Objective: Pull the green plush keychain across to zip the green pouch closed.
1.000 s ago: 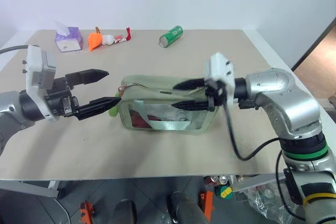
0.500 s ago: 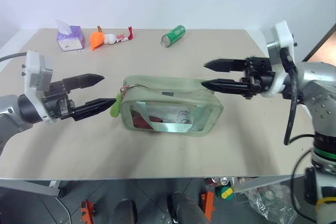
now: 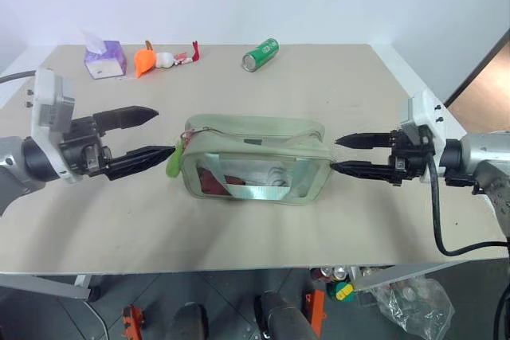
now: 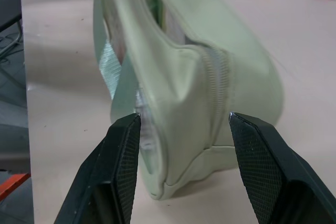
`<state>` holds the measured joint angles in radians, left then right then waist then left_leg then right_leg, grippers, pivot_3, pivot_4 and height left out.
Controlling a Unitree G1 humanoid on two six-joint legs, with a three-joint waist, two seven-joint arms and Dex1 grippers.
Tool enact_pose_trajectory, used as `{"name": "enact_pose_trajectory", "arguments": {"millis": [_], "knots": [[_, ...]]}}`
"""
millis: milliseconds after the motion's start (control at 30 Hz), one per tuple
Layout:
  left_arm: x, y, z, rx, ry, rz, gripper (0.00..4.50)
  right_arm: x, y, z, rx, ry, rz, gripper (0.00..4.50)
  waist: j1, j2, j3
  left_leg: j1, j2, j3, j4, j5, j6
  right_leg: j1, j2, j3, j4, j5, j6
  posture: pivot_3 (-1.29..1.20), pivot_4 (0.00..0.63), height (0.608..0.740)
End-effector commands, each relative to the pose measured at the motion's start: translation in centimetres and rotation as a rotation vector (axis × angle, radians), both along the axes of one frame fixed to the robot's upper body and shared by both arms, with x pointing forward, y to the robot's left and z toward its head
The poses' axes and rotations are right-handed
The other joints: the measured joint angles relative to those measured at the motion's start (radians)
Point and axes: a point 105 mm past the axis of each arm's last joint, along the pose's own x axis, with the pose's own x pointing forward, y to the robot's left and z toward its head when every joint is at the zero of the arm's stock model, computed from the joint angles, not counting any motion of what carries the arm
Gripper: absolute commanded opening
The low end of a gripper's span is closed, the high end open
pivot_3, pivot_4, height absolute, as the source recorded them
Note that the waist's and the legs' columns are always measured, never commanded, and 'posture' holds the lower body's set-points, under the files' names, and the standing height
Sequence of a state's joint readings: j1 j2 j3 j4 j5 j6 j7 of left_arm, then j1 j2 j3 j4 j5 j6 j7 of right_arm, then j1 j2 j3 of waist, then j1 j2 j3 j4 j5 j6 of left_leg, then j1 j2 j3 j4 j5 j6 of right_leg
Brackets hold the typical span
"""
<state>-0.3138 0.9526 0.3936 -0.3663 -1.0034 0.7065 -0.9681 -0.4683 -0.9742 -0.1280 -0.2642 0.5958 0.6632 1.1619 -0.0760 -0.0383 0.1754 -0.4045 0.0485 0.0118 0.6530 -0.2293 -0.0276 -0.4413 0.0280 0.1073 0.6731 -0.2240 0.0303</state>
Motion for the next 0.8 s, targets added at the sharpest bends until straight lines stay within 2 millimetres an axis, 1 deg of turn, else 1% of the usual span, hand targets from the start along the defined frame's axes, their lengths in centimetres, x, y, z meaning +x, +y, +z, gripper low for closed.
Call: {"name": "enact_pose_trajectory", "arguments": {"millis": [33, 100, 133, 167, 200, 267, 367, 400, 533, 600, 667, 733, 800], "knots": [[-0.5, -0.6, 0.7, 0.014, -0.033, -0.034, 4.50, -0.1, 0.4, -0.9, -0.045, -0.010, 0.018, 2.73, 0.000, 0.000, 0.000, 0.000, 0.000, 0.000, 0.000, 0.000, 0.000, 0.000, 0.000, 0.000, 0.000, 0.000, 0.000, 0.00, 0.150, 0.740], [-0.5, -0.7, 0.6, 0.016, -0.030, -0.035, 4.50, 0.0, 0.4, -1.9, -0.065, 0.006, 0.025, 2.73, 0.001, 0.000, 0.000, 0.000, 0.000, 0.000, 0.000, 0.000, 0.000, 0.000, 0.000, 0.000, 0.000, 0.000, 0.000, 0.00, 0.150, 0.740], [-0.4, -0.6, 0.4, 0.016, -0.024, -0.030, 4.50, 0.5, 0.3, -2.2, -0.062, 0.006, 0.006, 2.73, 0.000, 0.000, 0.000, 0.000, 0.000, 0.000, 0.000, 0.000, 0.000, 0.000, 0.000, 0.000, 0.000, 0.000, 0.000, 0.00, 0.150, 0.740], [-0.4, -0.5, 0.2, 0.016, -0.021, -0.025, 4.50, 0.8, 0.2, -2.3, -0.056, 0.003, -0.008, 2.18, 0.000, 0.000, 0.000, 0.000, 0.000, 0.000, 0.000, 0.000, 0.000, 0.000, 0.000, 0.000, 0.000, 0.000, 0.000, 0.00, 0.150, 0.740], [-0.3, -0.4, 0.1, 0.017, -0.017, -0.020, 4.50, 1.1, 0.2, -2.3, -0.048, 0.000, -0.015, 1.92, 0.000, 0.000, 0.000, 0.000, 0.000, 0.000, 0.000, 0.000, 0.000, 0.000, 0.000, 0.000, 0.000, 0.000, 0.000, 0.00, 0.150, 0.740], [-0.2, -0.2, 0.0, 0.009, -0.010, -0.006, 4.50, 1.7, 0.1, -2.2, -0.022, -0.006, -0.037, 1.17, 0.000, 0.000, 0.000, 0.000, 0.000, 0.000, 0.000, 0.000, 0.000, 0.000, 0.000, 0.000, 0.000, 0.000, 0.000, 0.00, 0.150, 0.740], [-0.1, 0.3, 0.0, -0.019, -0.003, 0.023, 4.50, 1.8, 0.1, -2.5, -0.033, -0.014, -0.029, 0.20, 0.000, 0.000, 0.000, 0.000, 0.000, 0.000, 0.000, 0.000, 0.000, 0.000, 0.000, 0.000, 0.000, 0.000, 0.000, 0.00, 0.150, 0.740], [0.0, 0.5, 0.1, -0.037, -0.002, 0.036, 4.50, 1.6, 0.2, -2.7, -0.039, -0.012, -0.019, 0.05, 0.001, 0.000, 0.000, 0.000, 0.000, 0.000, 0.000, 0.000, 0.000, 0.000, 0.000, 0.000, 0.000, 0.000, 0.000, 0.00, 0.150, 0.740], [0.9, 1.8, 0.1, -0.103, 0.015, 0.112, 4.50, 1.4, 0.3, -3.0, -0.044, -0.011, 0.000, 0.05, 0.001, 0.000, 0.000, 0.000, 0.000, 0.000, 0.000, 0.000, 0.000, 0.000, 0.000, 0.000, 0.000, 0.000, 0.000, 0.00, 0.150, 0.740], [1.6, 2.6, -0.7, -0.106, 0.040, 0.164, 4.50, 1.4, 0.4, -3.1, -0.048, -0.011, 0.005, 0.05, 0.001, 0.000, 0.000, 0.000, 0.000, 0.000, 0.000, 0.000, 0.000, 0.000, 0.000, 0.000, 0.000, 0.000, 0.000, 0.00, 0.150, 0.740], [2.1, 3.4, -2.1, -0.077, 0.078, 0.222, 4.50, 1.3, 0.5, -3.4, -0.056, -0.009, 0.012, 0.05, 0.000, 0.000, 0.000, 0.000, 0.000, 0.000, 0.000, 0.000, 0.000, 0.000, 0.000, 0.000, 0.000, 0.000, 0.000, 0.00, 0.150, 0.740], [2.3, 4.0, -4.3, -0.023, 0.129, 0.267, 4.50, 1.5, 0.5, -3.6, -0.070, -0.014, 0.001, 0.05, -0.002, 0.000, 0.000, 0.001, 0.000, 0.000, 0.000, 0.000, 0.000, 0.000, 0.000, 0.000, 0.000, 0.000, 0.000, 0.00, 0.150, 0.740], [1.9, 4.1, -6.2, 0.027, 0.168, 0.264, 4.50, 1.7, 0.5, -3.7, -0.069, -0.011, -0.015, 0.05, -0.003, 0.000, 0.000, 0.001, 0.000, 0.000, 0.000, 0.000, 0.000, 0.000, 0.000, 0.001, 0.000, 0.000, 0.000, 0.00, 0.150, 0.740]]}}
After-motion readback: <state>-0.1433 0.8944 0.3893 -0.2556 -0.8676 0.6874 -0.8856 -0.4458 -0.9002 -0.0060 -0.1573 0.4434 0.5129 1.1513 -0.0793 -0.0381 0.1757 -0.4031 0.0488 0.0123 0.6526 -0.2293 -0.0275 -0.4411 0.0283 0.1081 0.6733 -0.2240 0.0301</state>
